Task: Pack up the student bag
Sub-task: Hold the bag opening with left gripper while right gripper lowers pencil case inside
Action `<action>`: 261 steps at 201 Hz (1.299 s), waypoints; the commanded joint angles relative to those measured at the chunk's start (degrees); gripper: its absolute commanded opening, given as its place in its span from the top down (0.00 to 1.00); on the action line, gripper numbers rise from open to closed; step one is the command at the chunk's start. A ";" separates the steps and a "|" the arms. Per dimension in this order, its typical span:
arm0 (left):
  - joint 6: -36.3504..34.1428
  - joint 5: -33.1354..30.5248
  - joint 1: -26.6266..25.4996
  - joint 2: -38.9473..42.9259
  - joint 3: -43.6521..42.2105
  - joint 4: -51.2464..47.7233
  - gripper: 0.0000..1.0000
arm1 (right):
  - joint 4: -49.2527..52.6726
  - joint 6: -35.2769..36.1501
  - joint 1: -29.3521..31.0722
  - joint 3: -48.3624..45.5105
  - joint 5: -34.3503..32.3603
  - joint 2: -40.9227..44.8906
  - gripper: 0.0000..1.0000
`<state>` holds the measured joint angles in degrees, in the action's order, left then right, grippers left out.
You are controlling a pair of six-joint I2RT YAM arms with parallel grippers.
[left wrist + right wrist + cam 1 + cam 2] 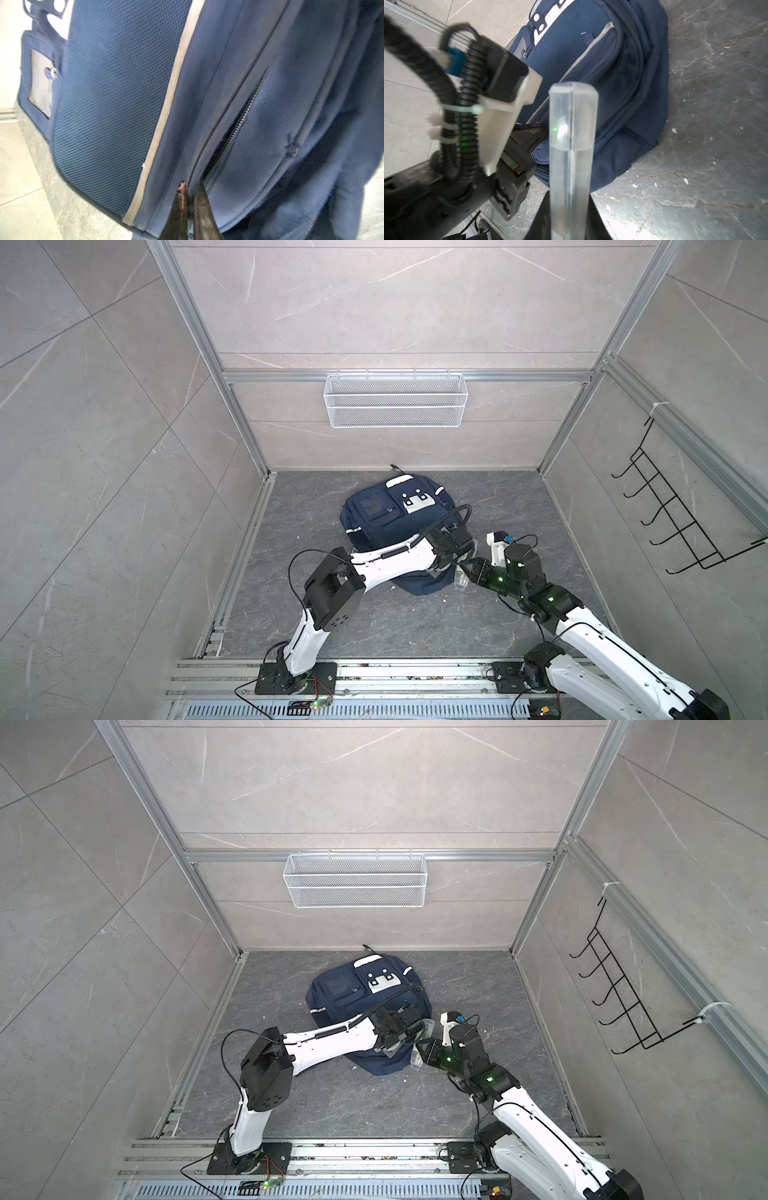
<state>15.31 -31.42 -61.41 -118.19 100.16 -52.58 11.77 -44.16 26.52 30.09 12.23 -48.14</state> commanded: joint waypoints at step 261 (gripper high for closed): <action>1.96 15.46 5.47 13.44 9.28 3.70 1.00 | -45.67 -32.64 0.44 22.19 4.67 -53.56 0.78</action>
<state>15.97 -18.85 -56.05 -109.08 108.71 -52.25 -31.70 -74.19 25.82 47.03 14.81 -97.32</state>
